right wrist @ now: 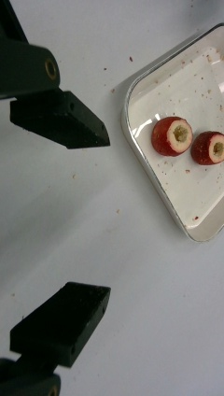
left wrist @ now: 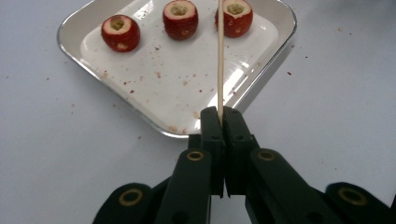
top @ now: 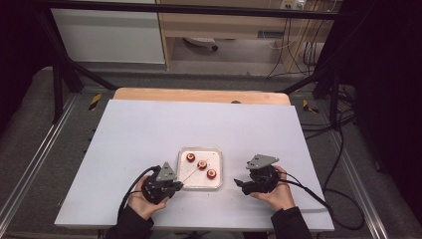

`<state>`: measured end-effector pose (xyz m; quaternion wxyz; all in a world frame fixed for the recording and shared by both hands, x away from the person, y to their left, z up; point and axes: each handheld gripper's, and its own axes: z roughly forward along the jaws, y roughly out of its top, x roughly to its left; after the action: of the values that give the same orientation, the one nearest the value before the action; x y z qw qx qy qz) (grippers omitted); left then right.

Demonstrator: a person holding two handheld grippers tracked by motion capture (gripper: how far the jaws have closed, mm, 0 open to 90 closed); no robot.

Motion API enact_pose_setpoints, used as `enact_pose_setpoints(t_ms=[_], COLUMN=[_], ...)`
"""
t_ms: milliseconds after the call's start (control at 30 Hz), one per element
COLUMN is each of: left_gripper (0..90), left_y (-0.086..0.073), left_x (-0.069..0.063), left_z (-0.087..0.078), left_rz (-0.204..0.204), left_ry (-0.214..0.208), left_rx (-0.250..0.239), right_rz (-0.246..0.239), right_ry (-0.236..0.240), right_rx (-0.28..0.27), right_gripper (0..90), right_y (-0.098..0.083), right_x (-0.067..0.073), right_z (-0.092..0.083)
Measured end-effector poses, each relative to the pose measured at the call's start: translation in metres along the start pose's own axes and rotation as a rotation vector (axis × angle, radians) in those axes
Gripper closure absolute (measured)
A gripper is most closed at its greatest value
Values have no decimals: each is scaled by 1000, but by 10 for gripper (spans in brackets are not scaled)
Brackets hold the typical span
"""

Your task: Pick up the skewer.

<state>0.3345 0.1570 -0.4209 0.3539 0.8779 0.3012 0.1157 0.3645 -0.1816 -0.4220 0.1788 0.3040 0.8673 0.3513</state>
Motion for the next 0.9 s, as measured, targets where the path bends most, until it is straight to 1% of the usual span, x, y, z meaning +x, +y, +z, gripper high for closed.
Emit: enact_pose_setpoints(t_ms=[33, 67, 100, 133, 200, 267, 300, 500, 600, 667, 700, 733, 800, 867, 900], left_gripper=[883, 883, 883, 883, 883, 883, 883, 883, 883, 883, 883, 883, 883, 883, 883], left_y=[-3, -6, -9, -11, -17, -21, -22, -29, -31, -31, -32, -32, -32, -32, -32], left_x=[1, 3, 5, 6, 10, 12, 13, 16, 16, 17, 16, 17, 17, 16, 16], left_z=[-2, -4, -6, -7, -11, -15, -16, -21, -22, -22, -22, -21, -21, -22, -21], left_rz=[-11, -18, -27, -34, -49, -61, -66, -68, -71, -67, -67, -68, -67, -68, -68], left_ry=[6, 12, 18, 21, 35, 37, 37, 42, 42, 36, 41, 36, 38, 38, 36], left_rx=[-13, -22, -36, -43, -68, -90, -100, -124, -131, -127, -132, -128, -130, -132, -133], right_rz=[18, 61, 61, 84, 111, 108, 106, 112, 123, 115, 108, 111, 107, 112, 103], right_ry=[14, 50, 50, 60, 63, 65, 72, 115, 124, 132, 138, 141, 151, 154, 166], right_rx=[-1, -12, -12, -25, -22, 13, 21, 10, 23, 40, 46, 63, 77, 103, 117], right_gripper=[189, 157, 157, 137, 102, 57, 53, 43, 53, 68, 74, 77, 91, 99, 122], right_y=[1, 3, 3, 4, 7, 12, 15, 32, 42, 49, 52, 55, 61, 67, 71], right_x=[0, 0, 0, 0, 1, 3, 4, 12, 14, 15, 15, 16, 16, 17, 17], right_z=[1, 3, 3, 4, 6, 9, 10, 16, 21, 24, 27, 29, 33, 37, 41])
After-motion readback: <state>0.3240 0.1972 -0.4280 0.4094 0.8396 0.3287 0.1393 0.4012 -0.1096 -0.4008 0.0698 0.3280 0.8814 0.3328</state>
